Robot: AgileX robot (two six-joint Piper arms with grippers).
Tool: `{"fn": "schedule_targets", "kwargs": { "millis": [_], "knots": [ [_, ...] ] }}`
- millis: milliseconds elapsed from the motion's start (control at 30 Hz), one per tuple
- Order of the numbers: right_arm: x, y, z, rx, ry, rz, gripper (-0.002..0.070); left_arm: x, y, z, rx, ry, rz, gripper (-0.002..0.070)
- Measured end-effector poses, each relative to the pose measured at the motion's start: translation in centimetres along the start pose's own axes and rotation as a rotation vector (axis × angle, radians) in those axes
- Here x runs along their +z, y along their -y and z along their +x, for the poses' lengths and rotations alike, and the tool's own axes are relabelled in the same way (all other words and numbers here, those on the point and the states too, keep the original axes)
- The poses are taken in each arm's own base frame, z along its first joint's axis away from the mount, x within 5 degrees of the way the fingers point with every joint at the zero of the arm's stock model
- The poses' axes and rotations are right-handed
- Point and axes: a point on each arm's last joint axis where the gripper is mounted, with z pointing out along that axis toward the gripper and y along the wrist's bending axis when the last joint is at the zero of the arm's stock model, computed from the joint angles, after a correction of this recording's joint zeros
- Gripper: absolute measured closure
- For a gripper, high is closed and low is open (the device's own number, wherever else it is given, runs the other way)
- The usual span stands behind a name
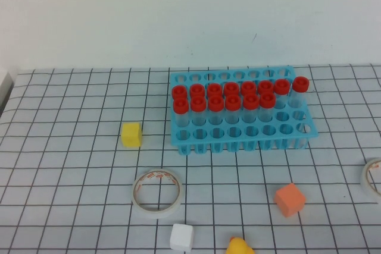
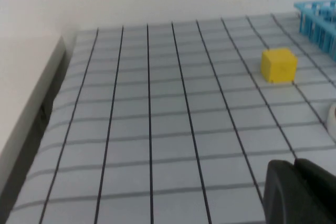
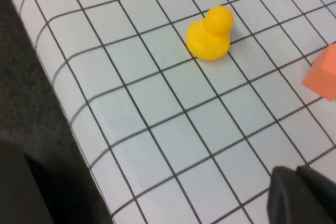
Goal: Place the test tubes
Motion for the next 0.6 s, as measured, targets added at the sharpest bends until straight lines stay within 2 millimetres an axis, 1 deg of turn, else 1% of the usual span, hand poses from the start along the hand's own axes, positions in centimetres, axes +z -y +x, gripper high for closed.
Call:
{"fn": "schedule_targets", "kwargs": {
  "millis": [100, 433, 600],
  "knots": [
    [0.00, -0.03, 0.00, 0.003, 0.000, -0.003, 0.0678, -0.06, -0.04, 0.43, 0.000, -0.043, -0.004, 0.0675],
    [0.00, -0.04, 0.01, 0.005, -0.001, -0.005, 0.0678, -0.08, -0.04, 0.50, 0.000, -0.050, -0.004, 0.0675],
    [0.00, -0.04, 0.01, 0.005, -0.001, -0.005, 0.0678, -0.10, 0.17, 0.56, -0.064, -0.056, 0.017, 0.0675]
  ]
}}
